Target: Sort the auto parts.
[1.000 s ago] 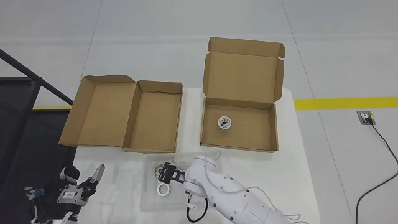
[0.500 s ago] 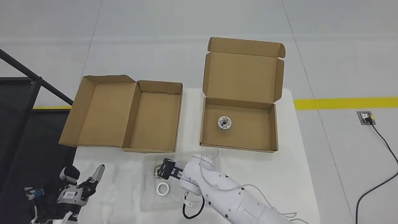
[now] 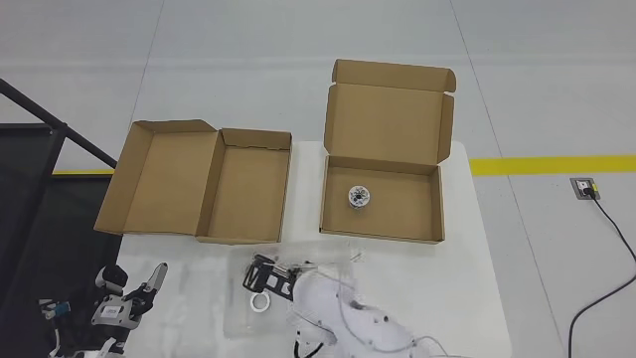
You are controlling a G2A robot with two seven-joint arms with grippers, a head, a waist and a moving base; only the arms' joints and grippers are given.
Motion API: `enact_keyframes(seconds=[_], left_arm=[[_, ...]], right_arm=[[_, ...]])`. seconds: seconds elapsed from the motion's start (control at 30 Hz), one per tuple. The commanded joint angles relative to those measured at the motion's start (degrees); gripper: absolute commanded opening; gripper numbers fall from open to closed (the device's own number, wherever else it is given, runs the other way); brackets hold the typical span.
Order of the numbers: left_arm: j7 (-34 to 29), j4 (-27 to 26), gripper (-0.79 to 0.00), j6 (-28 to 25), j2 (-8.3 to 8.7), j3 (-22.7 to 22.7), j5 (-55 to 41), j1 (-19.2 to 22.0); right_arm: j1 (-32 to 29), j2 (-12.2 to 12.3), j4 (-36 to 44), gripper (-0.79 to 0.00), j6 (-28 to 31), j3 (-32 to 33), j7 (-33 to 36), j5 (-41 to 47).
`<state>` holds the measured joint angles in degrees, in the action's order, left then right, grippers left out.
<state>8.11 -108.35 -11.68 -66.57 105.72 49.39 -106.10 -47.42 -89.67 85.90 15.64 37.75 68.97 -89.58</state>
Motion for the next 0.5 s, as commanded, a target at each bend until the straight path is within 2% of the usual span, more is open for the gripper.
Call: enact_keyframes(seconds=[0.0, 0.13, 0.3, 0.37, 0.47], left_arm=[[0.00, 0.00, 0.000, 0.00, 0.00, 0.00, 0.00, 0.00], [0.00, 0.00, 0.000, 0.00, 0.00, 0.00, 0.00, 0.00], [0.00, 0.00, 0.000, 0.00, 0.00, 0.00, 0.00, 0.00], [0.00, 0.00, 0.000, 0.00, 0.00, 0.00, 0.00, 0.00], [0.00, 0.00, 0.000, 0.00, 0.00, 0.00, 0.00, 0.00]], right_arm=[[-2.61, 1.04, 5.47, -0.785, 0.80, 0.80, -1.35, -5.30], [-8.17, 3.03, 14.86, -0.785, 1.48, 1.90, -8.16, -16.20], [-17.70, 6.24, 25.61, -0.785, 1.08, 5.78, -23.04, -29.13], [-21.91, 7.53, 29.25, -0.785, -1.41, 8.26, -30.56, -34.16], [-28.56, 9.19, 32.10, -0.785, -8.62, 11.69, -44.03, -40.16]])
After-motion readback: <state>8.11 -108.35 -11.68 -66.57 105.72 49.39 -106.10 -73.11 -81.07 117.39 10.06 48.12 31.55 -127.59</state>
